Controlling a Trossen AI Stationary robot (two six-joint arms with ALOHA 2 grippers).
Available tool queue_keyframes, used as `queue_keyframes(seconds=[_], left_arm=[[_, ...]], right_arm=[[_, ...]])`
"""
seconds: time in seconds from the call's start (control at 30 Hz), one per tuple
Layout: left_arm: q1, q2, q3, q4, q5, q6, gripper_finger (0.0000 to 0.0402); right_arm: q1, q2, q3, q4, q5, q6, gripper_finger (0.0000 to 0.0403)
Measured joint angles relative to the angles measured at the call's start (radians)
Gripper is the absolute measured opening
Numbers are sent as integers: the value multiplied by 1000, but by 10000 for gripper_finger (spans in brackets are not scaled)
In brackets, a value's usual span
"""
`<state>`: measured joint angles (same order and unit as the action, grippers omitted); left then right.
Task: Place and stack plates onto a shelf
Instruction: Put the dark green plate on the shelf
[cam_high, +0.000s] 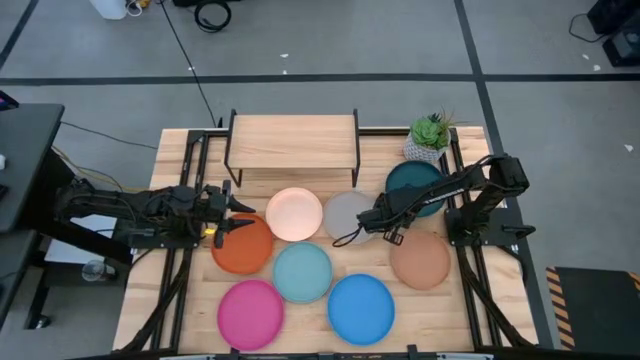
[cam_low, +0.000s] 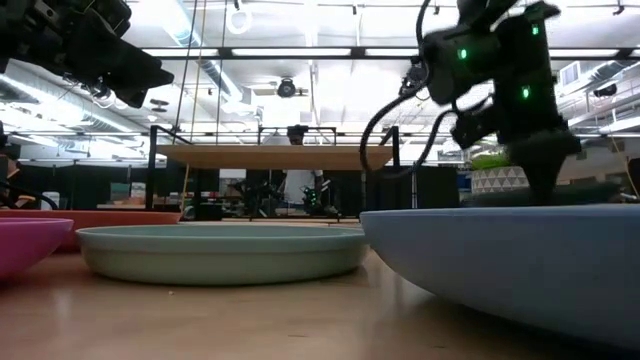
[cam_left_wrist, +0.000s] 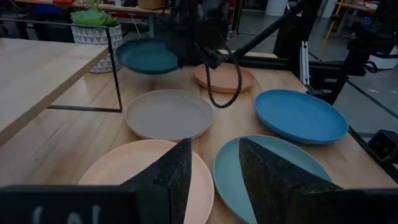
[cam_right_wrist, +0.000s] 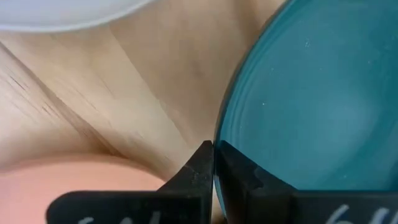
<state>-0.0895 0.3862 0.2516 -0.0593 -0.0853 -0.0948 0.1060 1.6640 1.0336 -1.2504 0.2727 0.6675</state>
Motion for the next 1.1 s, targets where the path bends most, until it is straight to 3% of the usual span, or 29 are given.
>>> queue_keyframes(seconds=[0.23, 0.5, 0.67, 0.87, 1.1], left_arm=[[0, 0, 0, 4, 0, -2, 141], [0, 0, 0, 7, 0, -58, 141], [0, 0, 0, 4, 0, -85, 141], [0, 1, 0, -1, 0, -86, 141], [0, 0, 0, -18, 0, -86, 141]], right_arm=[[65, -51, 199, -126, 126, -32, 17], [28, -47, 484, -180, 282, -297, 19], [-36, -47, 587, -31, 259, -582, 19], [-115, -33, 598, 233, 164, -919, 19], [-162, 57, 618, 321, 116, -1156, 19]])
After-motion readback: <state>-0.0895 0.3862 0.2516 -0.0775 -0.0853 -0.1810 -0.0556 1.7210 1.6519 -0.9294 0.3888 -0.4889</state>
